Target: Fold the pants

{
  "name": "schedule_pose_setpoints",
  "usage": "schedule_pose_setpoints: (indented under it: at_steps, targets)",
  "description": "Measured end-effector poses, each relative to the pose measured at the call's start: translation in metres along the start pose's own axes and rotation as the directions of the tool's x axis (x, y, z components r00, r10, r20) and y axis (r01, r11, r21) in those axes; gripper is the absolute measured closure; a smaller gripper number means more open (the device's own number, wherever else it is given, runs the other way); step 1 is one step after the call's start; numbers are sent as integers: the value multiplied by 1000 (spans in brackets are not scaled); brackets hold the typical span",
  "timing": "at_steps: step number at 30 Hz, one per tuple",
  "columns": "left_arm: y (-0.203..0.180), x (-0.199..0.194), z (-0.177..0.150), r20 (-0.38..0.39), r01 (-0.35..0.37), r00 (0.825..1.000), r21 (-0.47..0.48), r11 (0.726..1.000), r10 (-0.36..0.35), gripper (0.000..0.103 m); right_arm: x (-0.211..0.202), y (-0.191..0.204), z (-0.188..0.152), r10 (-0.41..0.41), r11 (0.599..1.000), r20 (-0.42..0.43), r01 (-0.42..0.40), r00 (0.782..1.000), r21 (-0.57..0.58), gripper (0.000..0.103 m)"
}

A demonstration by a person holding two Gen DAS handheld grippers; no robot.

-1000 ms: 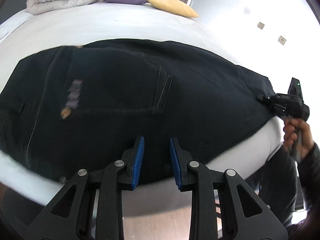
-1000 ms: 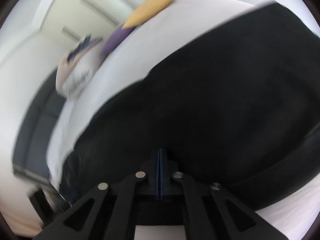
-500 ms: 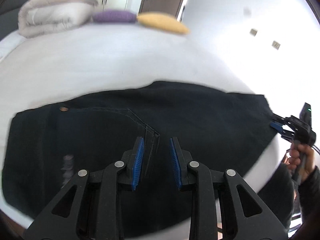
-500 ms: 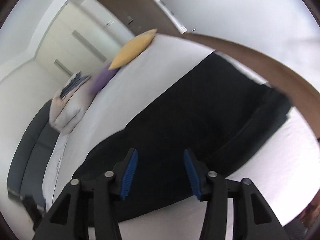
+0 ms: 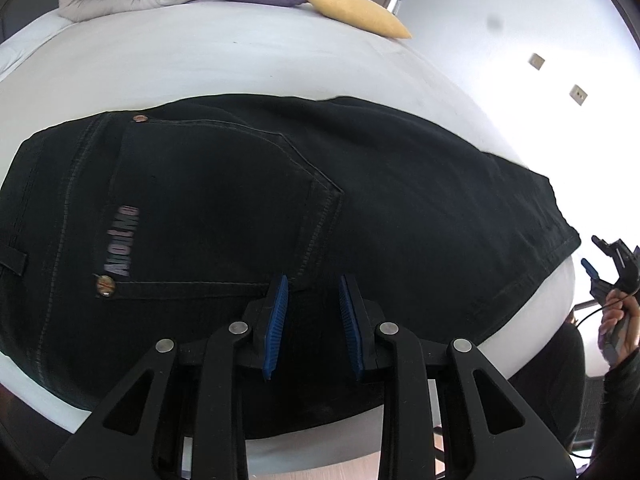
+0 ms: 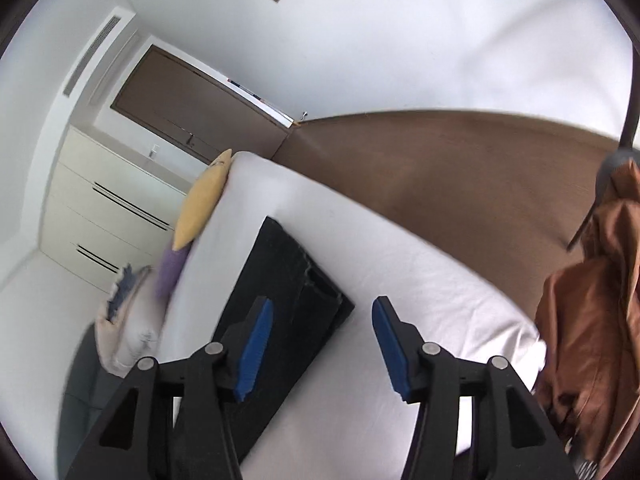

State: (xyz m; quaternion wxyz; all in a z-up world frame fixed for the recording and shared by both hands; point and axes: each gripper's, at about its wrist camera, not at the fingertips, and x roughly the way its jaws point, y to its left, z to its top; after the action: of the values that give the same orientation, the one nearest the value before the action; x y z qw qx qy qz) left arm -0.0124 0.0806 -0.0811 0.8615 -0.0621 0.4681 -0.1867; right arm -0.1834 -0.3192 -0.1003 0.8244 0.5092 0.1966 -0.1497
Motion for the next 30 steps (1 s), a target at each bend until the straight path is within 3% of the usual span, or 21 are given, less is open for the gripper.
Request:
schedule_pose_setpoints:
  at_steps: [4,12,16,19,21,23,24,27,30]
  targets:
    - [-12,-1,1,-5,7,1000,28,1000,-7,58,18,-5,-13,6,999,-74,-4,997,33,47]
    - [-5,-8,-5,-5,11,1000,11,1000,-11,57,26,-22,9,82,992,-69,-74,994,105,46]
    - [-3,-13,3,11,53,999,-39,998,-53,57,40,-25,20,108,981,-56,-97,993,165,47]
    - [-9,-20,10,26,82,996,-22,996,-82,57,48,-25,24,126,974,-40,-116,991,197,48]
    - [-17,-17,15,20,95,995,-7,995,-95,57,55,-22,26,128,973,-41,-117,991,200,58]
    - [-23,-7,20,7,124,992,-10,992,-124,57,62,-24,28,133,969,-52,-119,990,216,75]
    - [-22,-1,21,-4,139,990,-18,990,-139,57,64,-28,28,144,965,-58,-127,988,230,88]
    - [-19,17,19,-22,136,990,-58,989,-137,60,67,-28,27,150,961,-47,-134,988,243,91]
    - [-14,19,19,-22,130,991,-67,989,-132,70,59,-12,23,100,986,-38,-94,994,137,92]
